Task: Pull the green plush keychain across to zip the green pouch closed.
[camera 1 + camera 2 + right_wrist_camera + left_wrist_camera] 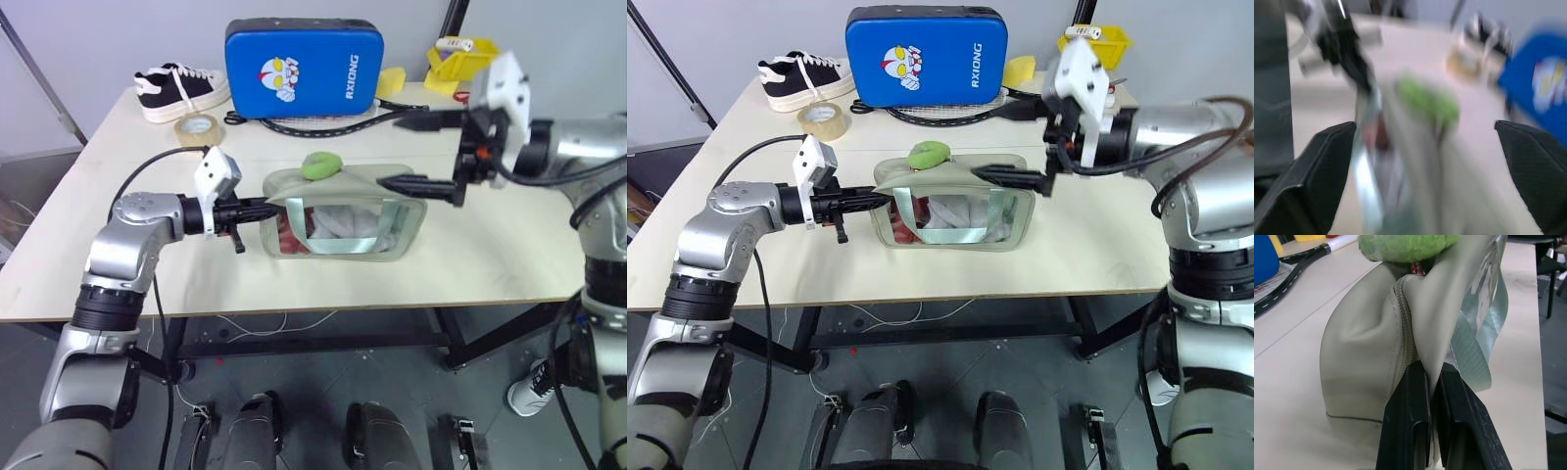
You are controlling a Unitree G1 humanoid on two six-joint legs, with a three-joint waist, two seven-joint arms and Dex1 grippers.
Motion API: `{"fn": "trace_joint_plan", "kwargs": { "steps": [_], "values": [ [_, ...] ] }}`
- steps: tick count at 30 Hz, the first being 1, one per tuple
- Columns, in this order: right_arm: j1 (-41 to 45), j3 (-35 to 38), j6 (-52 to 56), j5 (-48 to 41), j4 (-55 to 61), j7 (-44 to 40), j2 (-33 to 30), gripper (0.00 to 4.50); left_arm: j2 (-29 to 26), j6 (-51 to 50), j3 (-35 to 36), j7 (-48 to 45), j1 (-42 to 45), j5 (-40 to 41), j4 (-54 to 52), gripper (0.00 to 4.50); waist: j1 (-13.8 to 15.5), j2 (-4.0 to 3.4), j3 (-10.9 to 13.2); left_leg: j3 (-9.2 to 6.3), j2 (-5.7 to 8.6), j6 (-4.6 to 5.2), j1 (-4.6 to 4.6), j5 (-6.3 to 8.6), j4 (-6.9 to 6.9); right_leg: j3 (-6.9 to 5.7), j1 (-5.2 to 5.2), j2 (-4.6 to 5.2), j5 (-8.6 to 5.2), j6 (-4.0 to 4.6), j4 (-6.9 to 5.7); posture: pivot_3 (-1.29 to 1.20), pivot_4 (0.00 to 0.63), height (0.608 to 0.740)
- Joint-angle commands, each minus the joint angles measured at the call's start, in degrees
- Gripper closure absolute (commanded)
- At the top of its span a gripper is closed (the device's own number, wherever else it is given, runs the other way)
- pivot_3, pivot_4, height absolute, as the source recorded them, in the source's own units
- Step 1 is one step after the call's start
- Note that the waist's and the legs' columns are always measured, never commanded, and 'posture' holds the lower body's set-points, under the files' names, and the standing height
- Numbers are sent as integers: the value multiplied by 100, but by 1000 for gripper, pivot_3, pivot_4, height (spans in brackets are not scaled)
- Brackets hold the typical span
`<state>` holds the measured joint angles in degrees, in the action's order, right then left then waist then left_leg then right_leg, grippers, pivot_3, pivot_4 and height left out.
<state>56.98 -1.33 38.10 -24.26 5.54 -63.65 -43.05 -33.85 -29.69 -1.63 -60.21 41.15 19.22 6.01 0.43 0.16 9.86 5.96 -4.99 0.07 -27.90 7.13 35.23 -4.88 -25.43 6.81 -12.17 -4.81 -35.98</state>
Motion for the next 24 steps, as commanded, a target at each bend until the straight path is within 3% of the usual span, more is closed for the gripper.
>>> {"fn": "trace_joint_plan", "kwargs": {
  "steps": [1,6,9,16,24],
  "values": [
    [435,-688,-221,552,-602,290,491,61,42,19,-11,114,60,2,-120,4500,-8,0,0,1,0,0,6,0,-3,0,3,0,0,0,4,0,150,723],
    [1036,-1413,-271,1304,-1703,600,1125,61,38,42,-21,132,65,0,-114,4500,24,-1,0,3,0,0,-32,0,-4,0,-9,1,1,1,-2,0,150,723],
    [1316,-1498,-59,1519,-2231,819,1394,836,13,43,-15,134,40,0,-140,4500,22,-1,0,8,1,0,-52,-3,0,0,-27,1,2,-1,-7,0,150,723],
    [1345,-1257,268,1369,-2168,699,1431,4359,-12,83,11,162,23,-2,-116,4500,12,-1,0,7,1,-2,-48,-5,1,0,-27,-1,3,-3,-16,0,150,723],
    [1202,-841,833,891,-1783,591,1386,4438,-31,152,-33,133,14,-43,-108,4500,16,-1,0,7,1,-2,-49,-5,0,0,-28,-1,2,-2,-15,0,150,723]
  ]
}}
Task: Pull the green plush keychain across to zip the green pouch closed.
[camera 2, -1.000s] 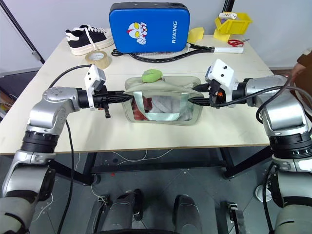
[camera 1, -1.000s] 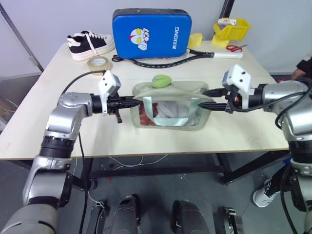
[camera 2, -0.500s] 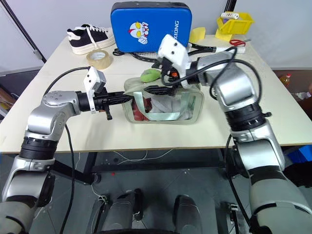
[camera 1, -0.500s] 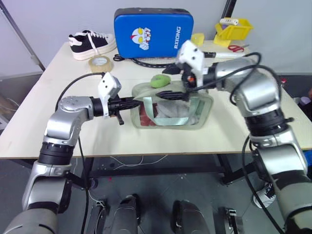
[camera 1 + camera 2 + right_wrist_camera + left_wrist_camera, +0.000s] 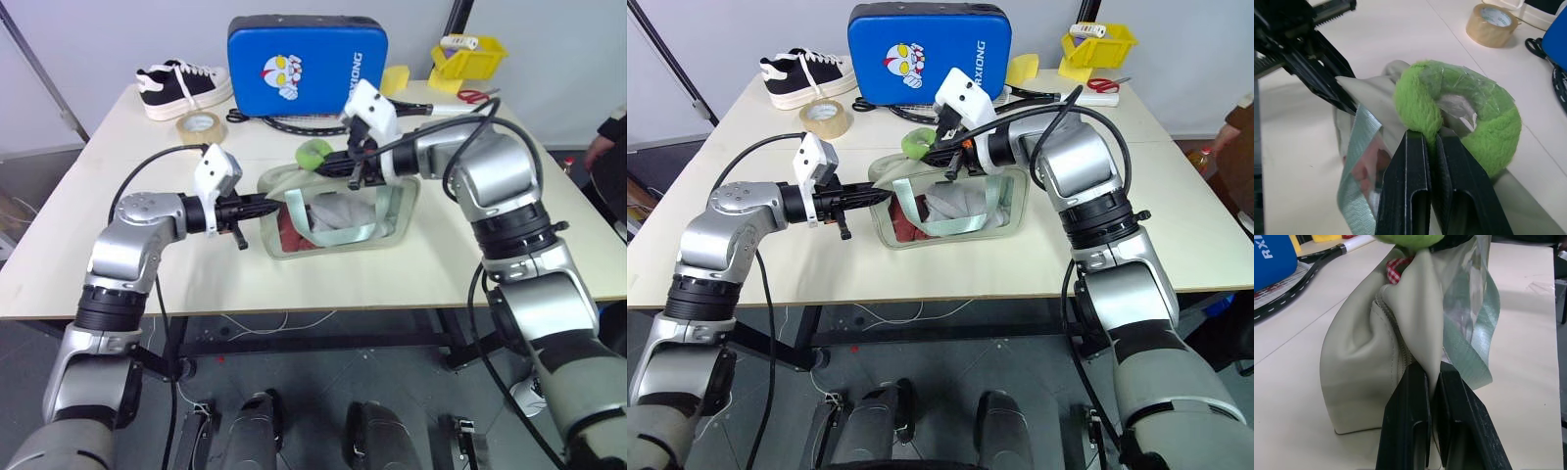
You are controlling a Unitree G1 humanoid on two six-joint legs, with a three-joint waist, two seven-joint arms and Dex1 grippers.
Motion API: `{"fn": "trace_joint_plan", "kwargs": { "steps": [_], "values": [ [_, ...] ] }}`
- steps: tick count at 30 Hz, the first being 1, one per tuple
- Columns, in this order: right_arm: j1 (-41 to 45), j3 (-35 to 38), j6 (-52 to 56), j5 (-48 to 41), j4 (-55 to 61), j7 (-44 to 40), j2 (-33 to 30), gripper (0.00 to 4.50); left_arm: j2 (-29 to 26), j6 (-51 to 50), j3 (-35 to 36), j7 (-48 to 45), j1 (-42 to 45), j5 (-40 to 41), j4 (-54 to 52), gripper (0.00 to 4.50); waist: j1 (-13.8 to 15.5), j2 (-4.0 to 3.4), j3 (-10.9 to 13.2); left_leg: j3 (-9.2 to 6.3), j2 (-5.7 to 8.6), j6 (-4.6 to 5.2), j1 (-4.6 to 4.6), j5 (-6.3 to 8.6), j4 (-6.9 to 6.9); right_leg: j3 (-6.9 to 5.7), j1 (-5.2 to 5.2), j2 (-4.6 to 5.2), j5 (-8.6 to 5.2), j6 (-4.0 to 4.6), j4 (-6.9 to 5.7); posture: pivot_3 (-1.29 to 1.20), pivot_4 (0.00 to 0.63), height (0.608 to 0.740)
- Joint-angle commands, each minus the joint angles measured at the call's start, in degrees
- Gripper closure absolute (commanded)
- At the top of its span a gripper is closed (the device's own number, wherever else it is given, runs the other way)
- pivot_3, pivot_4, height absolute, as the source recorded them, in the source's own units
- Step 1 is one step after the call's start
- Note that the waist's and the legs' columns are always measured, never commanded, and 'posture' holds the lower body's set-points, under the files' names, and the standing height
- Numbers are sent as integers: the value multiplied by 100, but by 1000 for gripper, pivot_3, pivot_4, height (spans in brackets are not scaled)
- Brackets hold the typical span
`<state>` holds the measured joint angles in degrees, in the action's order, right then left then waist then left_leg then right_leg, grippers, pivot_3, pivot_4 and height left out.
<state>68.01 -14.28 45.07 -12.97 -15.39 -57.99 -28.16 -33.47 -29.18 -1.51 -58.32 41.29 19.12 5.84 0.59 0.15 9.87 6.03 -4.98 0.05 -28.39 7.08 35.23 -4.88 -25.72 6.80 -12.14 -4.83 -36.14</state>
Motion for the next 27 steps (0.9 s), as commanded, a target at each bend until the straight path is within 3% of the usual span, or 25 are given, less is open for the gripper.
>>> {"fn": "trace_joint_plan", "kwargs": {
  "steps": [1,4,7,11,15,18,21,22,27],
  "values": [
    [68,498,192,-297,364,-4,-140,4438,-76,121,-43,-69,3,-36,-73,4500,4,0,0,0,0,0,0,0,0,0,0,0,0,0,0,0,150,723],
    [-100,442,107,-266,544,-58,-291,4438,-103,203,-42,-124,20,-47,-18,4500,7,0,0,0,0,0,-1,0,0,0,0,0,0,0,1,0,150,723],
    [-180,439,243,-352,709,-47,-311,3475,-130,251,-38,-183,30,-55,15,4500,-1,0,0,0,0,0,0,0,0,0,-1,0,0,0,1,0,150,723],
    [-151,453,323,-388,624,61,-235,1569,-145,291,-39,-225,47,-59,73,4500,-4,0,0,-1,-1,0,2,1,-1,0,0,0,0,1,0,0,150,723],
    [-24,536,449,-500,432,145,-83,1569,-152,304,-51,-239,15,-65,57,4500,-4,0,0,-1,-1,0,1,1,-2,0,-2,0,0,1,0,0,150,723],
    [73,583,566,-556,294,186,0,2488,-151,305,-60,-240,-8,-72,42,4500,-4,0,0,-1,-1,0,1,0,-1,0,-1,0,0,1,0,0,150,723],
    [103,557,639,-562,223,199,59,4176,-157,296,-59,-242,-50,-69,7,4500,-4,0,0,0,-1,0,1,0,-1,0,-1,0,0,1,0,0,150,723],
    [116,572,692,-596,209,212,86,4432,-158,298,-59,-241,-63,-69,-3,4500,-5,0,0,0,-1,0,1,1,-1,0,-1,0,0,1,0,0,150,723],
    [146,623,805,-679,173,279,134,4432,-151,279,-74,-202,-102,-88,-44,4500,-2,0,0,-1,-1,0,1,1,-2,0,-1,0,0,1,0,0,150,723]
  ]
}}
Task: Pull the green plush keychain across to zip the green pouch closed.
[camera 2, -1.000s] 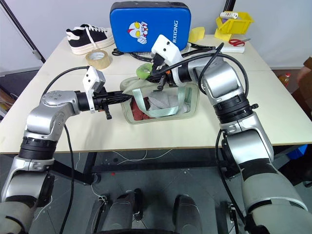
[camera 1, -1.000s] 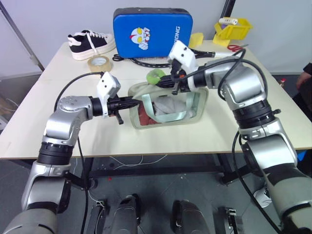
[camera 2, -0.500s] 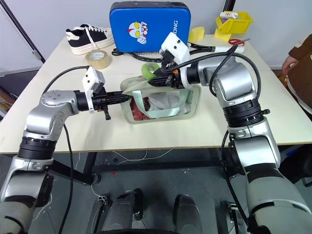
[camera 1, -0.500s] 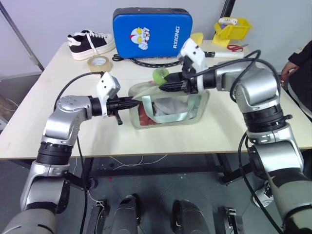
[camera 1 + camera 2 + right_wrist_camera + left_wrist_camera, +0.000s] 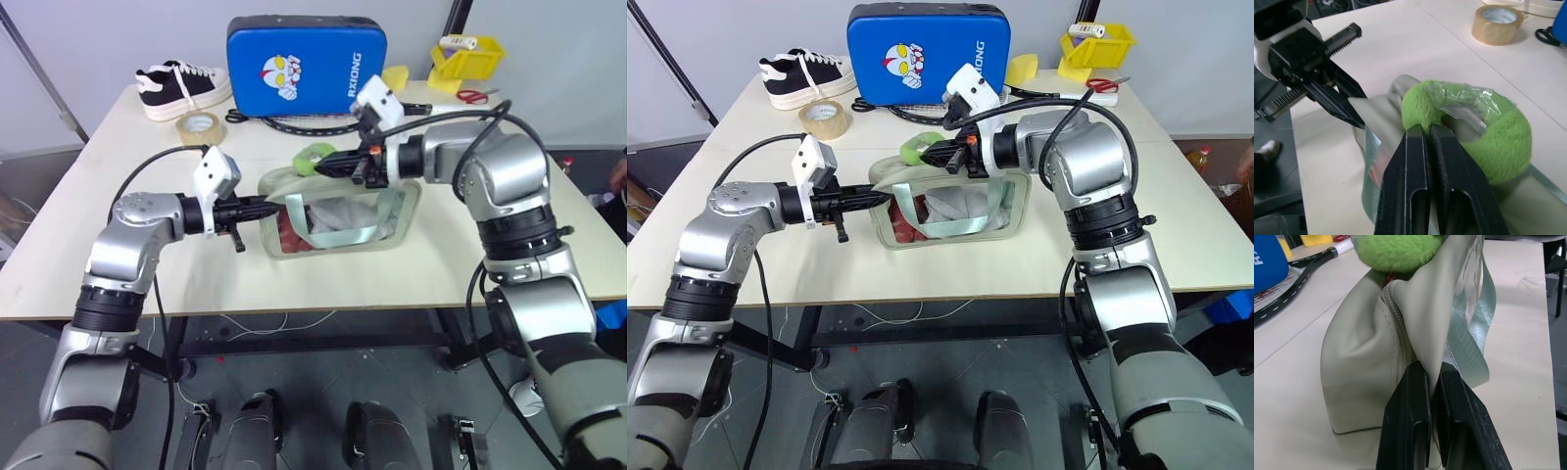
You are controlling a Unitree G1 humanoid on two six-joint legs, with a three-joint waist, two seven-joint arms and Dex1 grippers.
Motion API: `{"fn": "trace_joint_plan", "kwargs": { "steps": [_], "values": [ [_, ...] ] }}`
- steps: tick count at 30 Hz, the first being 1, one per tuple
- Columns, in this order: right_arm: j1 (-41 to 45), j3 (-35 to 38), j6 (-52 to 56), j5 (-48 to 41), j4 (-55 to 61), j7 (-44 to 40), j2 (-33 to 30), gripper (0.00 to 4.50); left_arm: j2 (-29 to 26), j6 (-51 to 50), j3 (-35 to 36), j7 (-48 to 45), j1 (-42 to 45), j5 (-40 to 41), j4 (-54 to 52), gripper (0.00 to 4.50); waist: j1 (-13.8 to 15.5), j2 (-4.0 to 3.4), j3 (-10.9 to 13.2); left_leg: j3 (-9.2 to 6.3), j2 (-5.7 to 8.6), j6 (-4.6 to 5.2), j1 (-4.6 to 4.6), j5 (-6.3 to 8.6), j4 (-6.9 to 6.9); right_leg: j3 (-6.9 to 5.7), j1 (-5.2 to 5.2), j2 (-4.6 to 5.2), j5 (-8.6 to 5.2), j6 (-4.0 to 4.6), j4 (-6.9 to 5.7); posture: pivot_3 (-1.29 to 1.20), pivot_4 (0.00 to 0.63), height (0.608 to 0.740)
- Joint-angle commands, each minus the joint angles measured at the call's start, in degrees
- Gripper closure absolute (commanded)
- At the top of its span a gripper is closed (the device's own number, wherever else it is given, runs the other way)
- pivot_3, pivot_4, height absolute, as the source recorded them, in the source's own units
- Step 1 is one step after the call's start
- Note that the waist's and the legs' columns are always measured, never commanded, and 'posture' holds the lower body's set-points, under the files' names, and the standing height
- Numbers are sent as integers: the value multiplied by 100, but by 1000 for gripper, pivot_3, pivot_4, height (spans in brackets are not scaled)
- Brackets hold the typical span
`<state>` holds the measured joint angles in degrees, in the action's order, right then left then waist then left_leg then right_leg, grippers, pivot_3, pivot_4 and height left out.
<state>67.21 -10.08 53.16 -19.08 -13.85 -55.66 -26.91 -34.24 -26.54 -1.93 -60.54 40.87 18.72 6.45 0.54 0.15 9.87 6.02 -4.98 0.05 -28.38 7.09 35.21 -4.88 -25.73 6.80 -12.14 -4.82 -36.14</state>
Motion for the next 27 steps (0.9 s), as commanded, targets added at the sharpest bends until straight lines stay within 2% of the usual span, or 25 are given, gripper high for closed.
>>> {"fn": "trace_joint_plan", "kwargs": {
  "steps": [1,10,14,18,22,27],
  "values": [
    [231,205,-8,-53,-21,81,5,4432,-77,11,-26,20,-66,-44,-106,4500,4,0,0,0,0,0,0,0,0,0,0,0,0,0,0,0,150,723],
    [389,456,-6,-125,-28,199,-151,4432,-79,18,-30,26,-55,-40,-59,4500,0,0,0,0,0,0,0,0,0,0,0,0,0,0,0,0,150,723],
    [446,689,73,-152,157,196,-555,4432,-72,27,-34,35,-42,-47,-54,4500,13,0,0,0,0,0,0,0,0,0,0,0,0,0,1,0,150,723],
    [190,770,237,-118,506,267,-1048,4432,-80,-3,-11,47,-57,-19,-86,4500,10,0,0,1,1,-1,-3,1,0,0,0,2,-1,1,12,0,150,723],
    [-513,986,629,-174,1260,416,-1665,4432,-108,-29,-5,34,-122,4,-146,4500,16,1,0,-1,0,-1,1,2,-10,0,0,2,-1,2,12,0,150,723],
    [-987,958,799,-343,1906,575,-1679,4432,-112,-33,-38,9,-121,12,-147,4500,-32,-6,0,1,0,-1,3,1,-8,4,-4,1,-1,2,6,0,150,723]
  ]
}}
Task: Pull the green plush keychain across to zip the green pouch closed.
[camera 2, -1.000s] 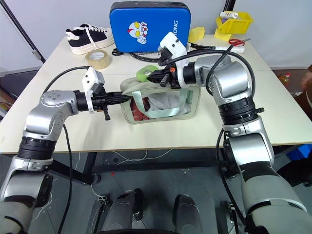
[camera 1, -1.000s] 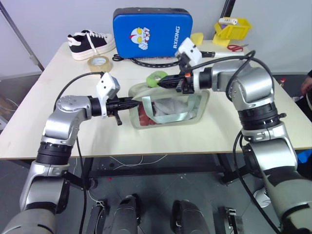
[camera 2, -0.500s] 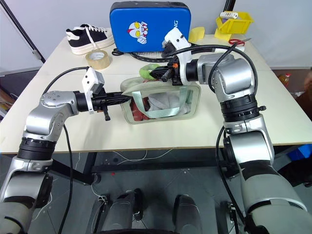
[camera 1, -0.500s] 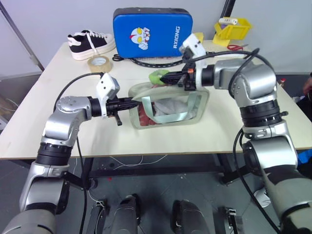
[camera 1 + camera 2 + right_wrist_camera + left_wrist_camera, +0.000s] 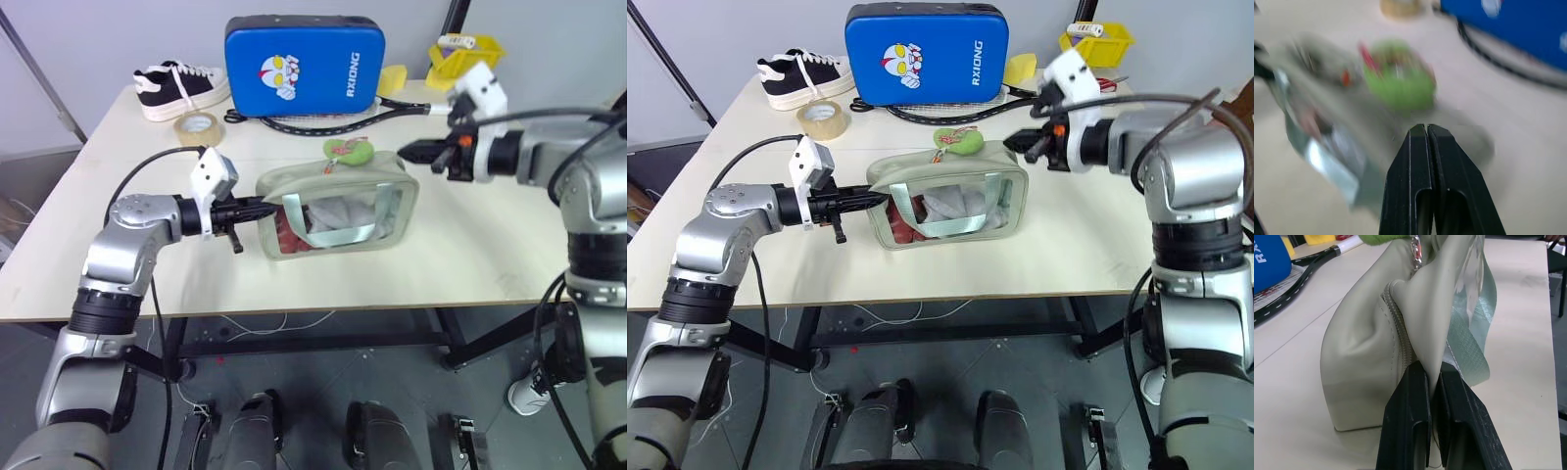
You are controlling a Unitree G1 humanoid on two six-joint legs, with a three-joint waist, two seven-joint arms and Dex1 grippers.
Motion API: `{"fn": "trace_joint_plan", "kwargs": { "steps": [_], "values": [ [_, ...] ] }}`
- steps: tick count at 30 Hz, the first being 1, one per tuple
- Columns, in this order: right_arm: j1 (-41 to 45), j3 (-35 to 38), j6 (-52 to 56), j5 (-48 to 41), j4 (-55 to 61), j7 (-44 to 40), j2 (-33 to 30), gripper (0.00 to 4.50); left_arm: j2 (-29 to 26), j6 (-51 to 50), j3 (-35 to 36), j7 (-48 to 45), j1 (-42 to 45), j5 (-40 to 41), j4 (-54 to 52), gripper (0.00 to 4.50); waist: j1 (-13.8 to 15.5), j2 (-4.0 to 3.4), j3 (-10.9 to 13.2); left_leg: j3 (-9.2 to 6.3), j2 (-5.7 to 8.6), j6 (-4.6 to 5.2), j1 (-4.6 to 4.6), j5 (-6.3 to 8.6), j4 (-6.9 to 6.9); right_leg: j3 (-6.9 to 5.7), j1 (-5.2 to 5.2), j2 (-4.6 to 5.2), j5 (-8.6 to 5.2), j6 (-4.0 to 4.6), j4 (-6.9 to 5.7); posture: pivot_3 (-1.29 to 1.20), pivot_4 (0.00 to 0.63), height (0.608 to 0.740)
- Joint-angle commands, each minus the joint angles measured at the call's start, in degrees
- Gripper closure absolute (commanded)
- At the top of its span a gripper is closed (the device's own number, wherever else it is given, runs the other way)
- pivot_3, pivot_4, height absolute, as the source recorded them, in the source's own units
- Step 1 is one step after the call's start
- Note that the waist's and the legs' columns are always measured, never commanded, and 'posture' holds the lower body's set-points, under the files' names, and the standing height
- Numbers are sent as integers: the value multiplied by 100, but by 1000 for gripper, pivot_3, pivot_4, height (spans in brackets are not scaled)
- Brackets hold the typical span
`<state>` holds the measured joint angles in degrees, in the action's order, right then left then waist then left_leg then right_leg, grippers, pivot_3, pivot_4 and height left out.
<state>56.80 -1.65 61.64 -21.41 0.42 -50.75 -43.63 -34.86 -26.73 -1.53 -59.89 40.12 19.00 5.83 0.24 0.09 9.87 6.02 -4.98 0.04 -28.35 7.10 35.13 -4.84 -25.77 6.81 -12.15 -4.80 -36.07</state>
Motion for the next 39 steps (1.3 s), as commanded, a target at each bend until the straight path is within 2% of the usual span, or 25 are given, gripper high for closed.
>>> {"fn": "trace_joint_plan", "kwargs": {
  "steps": [1,4,5,6,9,20,23,26,32,36,39],
  "values": [
    [72,175,-78,-129,458,152,56,4432,-47,-17,-79,-59,-36,-16,-77,4500,1,0,0,-1,0,0,1,0,0,0,0,-1,0,0,-2,0,150,723],
    [306,261,-424,-74,223,251,170,4432,-56,-10,-88,-79,-22,-26,-61,4500,13,0,0,-2,0,0,1,0,2,0,1,-1,0,0,-1,0,150,723],
    [386,149,-608,2,162,175,133,3890,-60,-7,-90,-85,-21,-29,-60,4500,14,0,0,0,0,0,0,0,3,0,1,-1,0,0,0,0,150,723],
    [453,47,-735,47,108,97,110,3592,-61,-4,-93,-91,-14,-32,-54,4500,18,0,0,0,0,0,-1,0,3,0,0,0,0,0,1,0,150,723],
    [833,-341,-1171,217,-335,-162,268,2065,-48,7,-101,-97,13,-40,-45,4500,19,0,0,0,0,0,-2,0,0,0,0,0,0,0,6,0,150,723],
    [1513,-1653,-2962,1495,-2191,-899,680,2065,-57,20,-84,-93,-41,-46,-112,4500,18,-1,0,3,0,0,-5,0,0,0,-4,-1,0,0,3,0,150,723],
    [1640,-1568,-3013,1596,-2448,-864,771,2866,-84,14,-51,-76,-58,-45,-132,4500,17,0,0,3,1,-1,-4,0,0,0,-4,-1,0,-1,3,0,150,723],
    [1593,-1460,-2972,1608,-2372,-912,747,4455,-95,7,-42,-71,-67,-43,-148,4500,15,-1,1,3,0,-1,-4,0,0,0,-4,-1,0,-1,2,0,150,723],
    [1433,-1128,-2578,1505,-2048,-880,533,4490,-110,25,-47,-88,-21,-61,-90,4500,22,-1,1,3,0,-1,-5,0,0,0,-4,-1,0,-1,1,0,150,723],
    [993,-931,-2457,1759,-1440,-790,-188,4490,-96,41,-47,-72,10,-67,-59,4500,60,0,1,2,1,-1,-6,0,1,0,-4,-1,0,0,4,0,150,723],
    [236,-1014,-2648,2392,-940,-726,-1328,4490,-140,10,15,-38,-46,-42,-101,4500,80,2,2,3,3,-1,-9,0,2,0,-6,3,-1,0,12,0,150,723]
  ]
}}
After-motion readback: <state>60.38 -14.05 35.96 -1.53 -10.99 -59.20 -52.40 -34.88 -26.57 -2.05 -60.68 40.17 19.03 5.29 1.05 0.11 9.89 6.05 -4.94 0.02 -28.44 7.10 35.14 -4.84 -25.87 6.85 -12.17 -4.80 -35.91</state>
